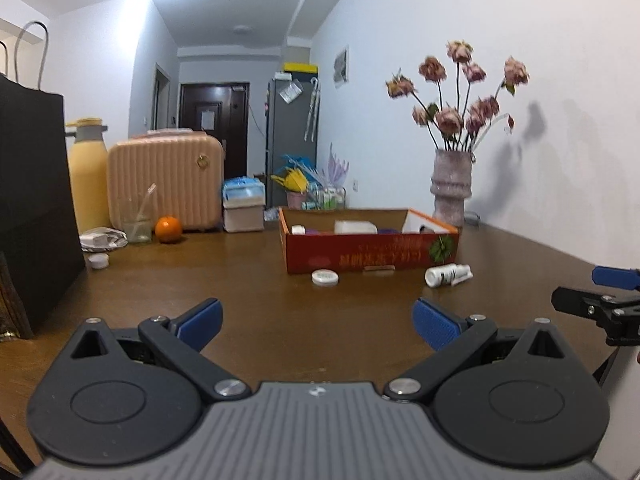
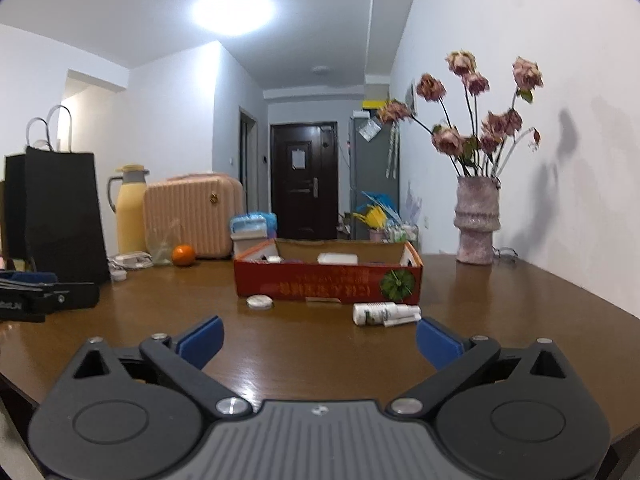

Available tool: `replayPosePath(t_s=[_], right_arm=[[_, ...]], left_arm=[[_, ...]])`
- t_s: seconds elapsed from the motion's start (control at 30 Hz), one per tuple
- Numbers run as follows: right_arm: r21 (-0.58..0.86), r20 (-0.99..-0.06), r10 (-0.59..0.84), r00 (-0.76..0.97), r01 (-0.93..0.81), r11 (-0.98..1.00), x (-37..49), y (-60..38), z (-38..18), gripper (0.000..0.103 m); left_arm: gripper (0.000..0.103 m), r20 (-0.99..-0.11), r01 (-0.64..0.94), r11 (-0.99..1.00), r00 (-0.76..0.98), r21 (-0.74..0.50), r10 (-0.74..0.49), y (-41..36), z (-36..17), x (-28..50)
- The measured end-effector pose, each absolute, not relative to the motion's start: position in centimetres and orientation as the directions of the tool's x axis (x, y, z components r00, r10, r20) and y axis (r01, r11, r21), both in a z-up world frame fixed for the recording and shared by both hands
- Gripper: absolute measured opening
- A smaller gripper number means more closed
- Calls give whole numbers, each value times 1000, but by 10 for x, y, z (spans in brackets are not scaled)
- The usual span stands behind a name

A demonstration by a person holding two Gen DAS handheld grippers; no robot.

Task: Organize rigid objects
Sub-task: 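Withdraw both tools from the box back over the table, then grasp the white round charger puck with the left tool while the right tool grasps the white spray bottle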

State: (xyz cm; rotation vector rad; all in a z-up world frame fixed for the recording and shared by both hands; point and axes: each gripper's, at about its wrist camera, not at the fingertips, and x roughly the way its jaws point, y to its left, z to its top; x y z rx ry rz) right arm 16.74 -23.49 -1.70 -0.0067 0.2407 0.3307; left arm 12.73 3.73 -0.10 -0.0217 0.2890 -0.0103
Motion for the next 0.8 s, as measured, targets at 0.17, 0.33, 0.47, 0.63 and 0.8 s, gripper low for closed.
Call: replayPosePath(t_s=[0.17,0.33,0.47,0.63,0.8], right_arm=[[30,-280,293,914,-297,954,190,-240,-27,103],[-16,-340,273,900,-296,955,230,-237,-35,103],[-32,-366,279,888,-312,949,269,-236,-35,103],[-15,-422,272,865,-307,952,333,-238,-35,103],[31,-474,267,839,-287,957,395,-236,-46,103]], left_arm=[[103,-352,14,1000,936,-13,-18,36,-16,149],[103,-400,19,1000,916,-11,-21,38,-20,186],[103,-420,49,999,907,11,-40,39,-16,231],[103,-470,94,996,879,7,-80,39,-14,296],[103,-517,113,993,852,23,-85,34,-22,363]])
